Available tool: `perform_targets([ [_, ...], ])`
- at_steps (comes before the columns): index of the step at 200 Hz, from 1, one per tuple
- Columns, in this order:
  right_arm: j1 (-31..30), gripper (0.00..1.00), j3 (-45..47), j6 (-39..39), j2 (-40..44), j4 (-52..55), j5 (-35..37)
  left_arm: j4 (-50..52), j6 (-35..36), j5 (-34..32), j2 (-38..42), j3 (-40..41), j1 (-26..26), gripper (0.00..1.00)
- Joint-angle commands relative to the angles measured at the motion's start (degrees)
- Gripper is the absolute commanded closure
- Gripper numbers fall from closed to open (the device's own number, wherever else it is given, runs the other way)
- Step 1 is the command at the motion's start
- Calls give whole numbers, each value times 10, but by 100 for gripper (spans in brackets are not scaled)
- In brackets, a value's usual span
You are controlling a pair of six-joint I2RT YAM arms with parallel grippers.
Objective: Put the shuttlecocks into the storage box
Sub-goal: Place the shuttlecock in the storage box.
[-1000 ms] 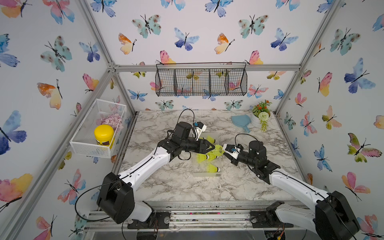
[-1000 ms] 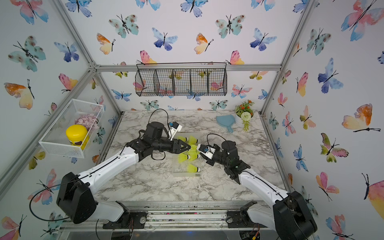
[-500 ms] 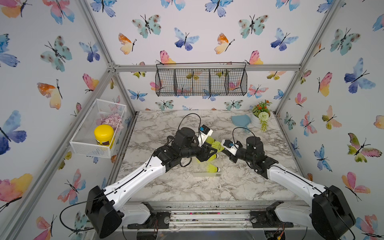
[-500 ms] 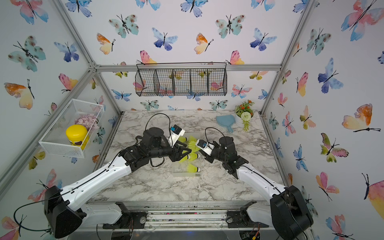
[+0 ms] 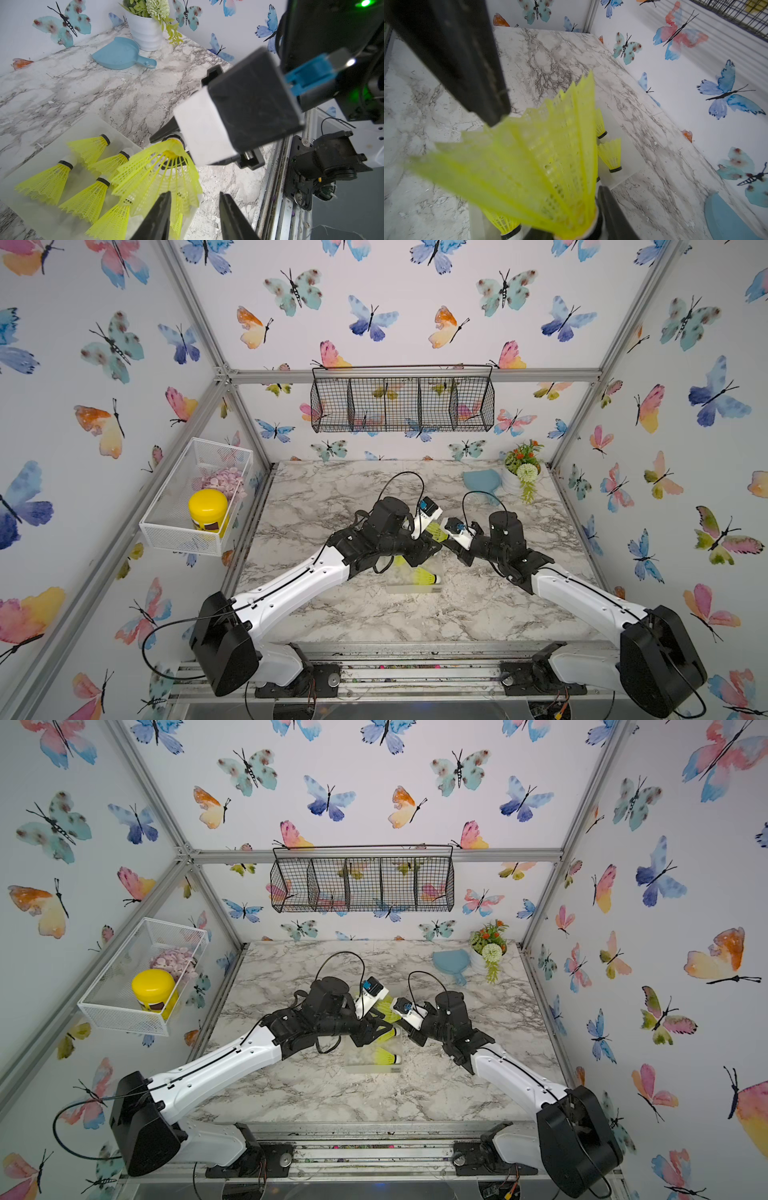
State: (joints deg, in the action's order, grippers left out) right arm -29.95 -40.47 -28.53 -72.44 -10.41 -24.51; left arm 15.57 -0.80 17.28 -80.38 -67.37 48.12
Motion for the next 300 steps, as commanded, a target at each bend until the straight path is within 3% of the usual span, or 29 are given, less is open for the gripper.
perform_targets([
  [1, -3, 73, -13, 11, -3, 15, -12, -6, 4, -2, -22, -14, 1, 65],
  [20, -3, 73, -12, 11, -1, 17, -12, -11, -3, 3, -30, -19, 3, 76],
  [48, -4, 71, -10, 10, 2, 16, -8, -21, -14, -2, -31, -16, 3, 100],
  [81, -4, 51, 6, 20, 10, -4, 26, -35, -47, -49, -12, 2, 2, 100],
  [112, -4, 46, 35, 42, 28, -41, 82, -48, -109, -125, 21, 37, 1, 100],
  [143, -4, 45, 55, 56, 42, -55, 121, -56, -216, -169, 61, 83, -4, 100],
  [210, -4, 45, 71, 73, 66, -51, 157, -17, -345, -156, 101, 156, -5, 100],
  [300, -3, 45, 73, 84, 75, -48, 152, 9, -352, -114, 81, 188, -4, 100],
])
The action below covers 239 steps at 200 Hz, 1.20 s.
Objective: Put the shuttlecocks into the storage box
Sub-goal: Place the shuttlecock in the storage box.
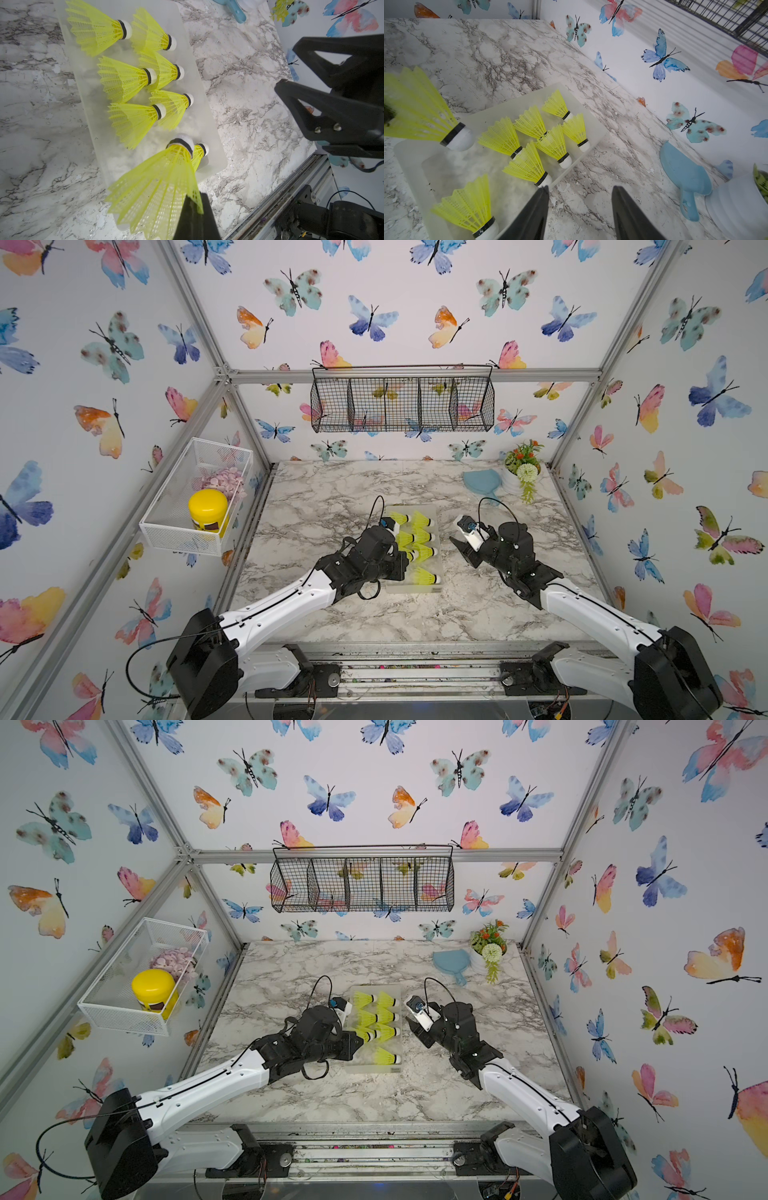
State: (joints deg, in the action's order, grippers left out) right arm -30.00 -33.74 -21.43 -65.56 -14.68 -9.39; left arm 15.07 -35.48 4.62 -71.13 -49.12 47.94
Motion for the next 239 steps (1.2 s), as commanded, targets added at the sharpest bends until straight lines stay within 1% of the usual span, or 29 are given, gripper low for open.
perform_targets([
  [1, -3, 45, 6, 13, 6, -5, 0, 14, -5, 12, -12, 5, -3, 100],
  [55, -3, 45, 6, 10, 6, -2, 3, 5, -7, 36, -45, 8, -3, 100],
  [113, -3, 45, 7, 9, 1, -2, 4, -10, -25, 54, -47, 25, -3, 100],
  [146, -3, 45, 8, 8, 1, 0, 4, -38, -34, 76, -50, 43, -2, 100],
  [239, -3, 45, 3, 6, -4, 9, 4, -65, -25, 92, -84, 47, -4, 100],
])
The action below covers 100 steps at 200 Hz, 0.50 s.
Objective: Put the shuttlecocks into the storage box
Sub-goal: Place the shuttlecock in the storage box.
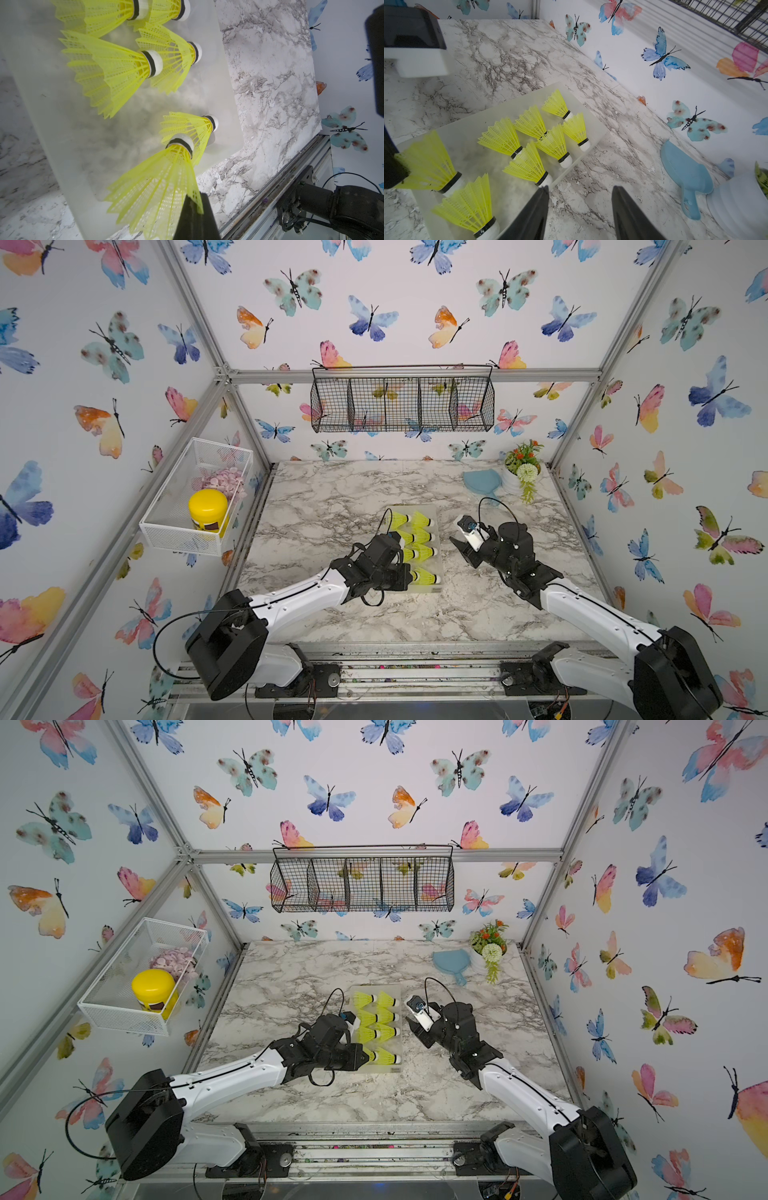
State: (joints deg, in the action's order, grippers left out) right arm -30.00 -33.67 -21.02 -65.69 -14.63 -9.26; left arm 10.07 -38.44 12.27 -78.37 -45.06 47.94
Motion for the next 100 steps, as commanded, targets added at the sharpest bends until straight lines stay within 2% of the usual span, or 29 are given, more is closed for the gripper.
perform_targets([
  [1, -3, 45, 2, 2, -3, 9, 2, -15, 5, 16, -11, 7, -3, 100],
  [100, -3, 45, 2, 1, -5, 14, 3, -47, -1, 56, -25, 30, -24, 100],
])
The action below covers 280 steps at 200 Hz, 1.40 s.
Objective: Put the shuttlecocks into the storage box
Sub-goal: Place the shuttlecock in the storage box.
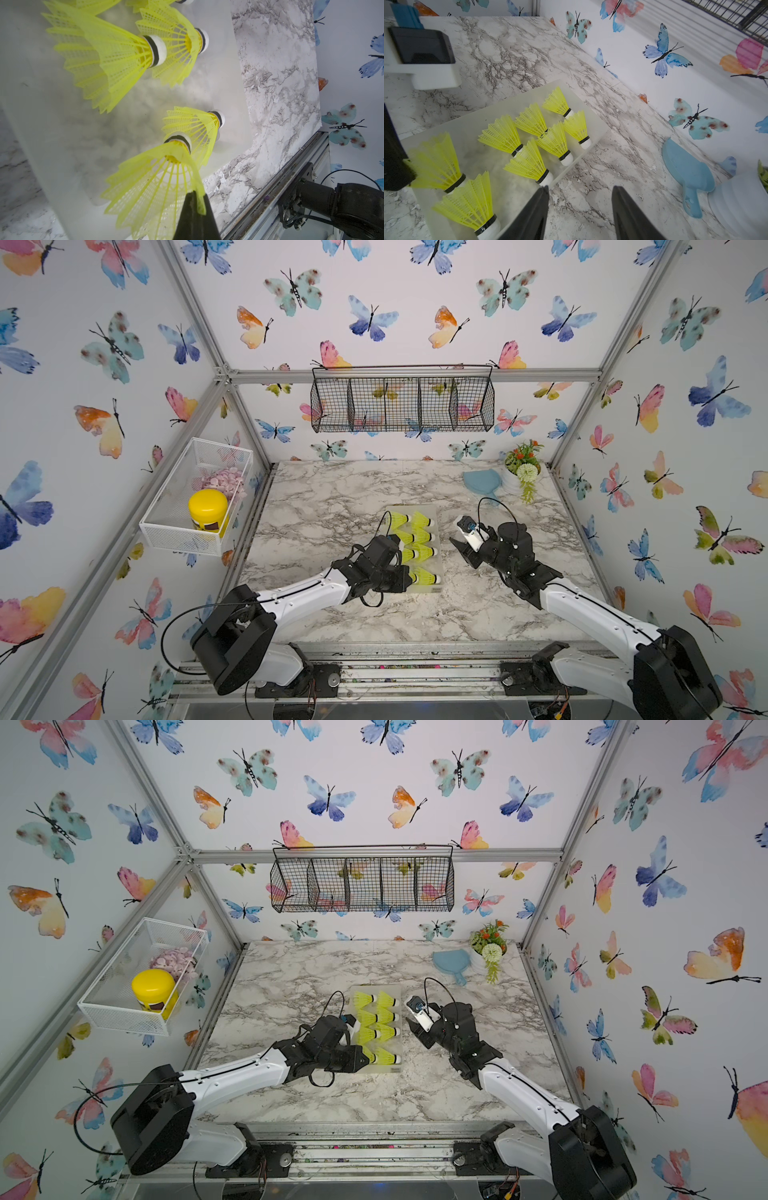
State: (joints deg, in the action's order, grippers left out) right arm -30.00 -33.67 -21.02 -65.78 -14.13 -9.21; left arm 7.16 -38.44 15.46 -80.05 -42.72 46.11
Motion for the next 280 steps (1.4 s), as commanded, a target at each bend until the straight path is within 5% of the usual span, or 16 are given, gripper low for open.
perform_targets([
  [1, -3, 45, 2, 1, -4, 9, 3, -19, -1, 24, -9, 7, -5, 100],
  [110, -3, 45, 3, 2, -5, 12, 1, -39, -3, 35, -25, 11, -9, 100],
  [213, -3, 45, 3, 3, -4, 15, -1, -33, -7, 1, -23, 23, -10, 59],
  [280, -4, 45, 1, 4, -7, 15, -3, -25, -2, -17, -32, 27, -9, 48],
])
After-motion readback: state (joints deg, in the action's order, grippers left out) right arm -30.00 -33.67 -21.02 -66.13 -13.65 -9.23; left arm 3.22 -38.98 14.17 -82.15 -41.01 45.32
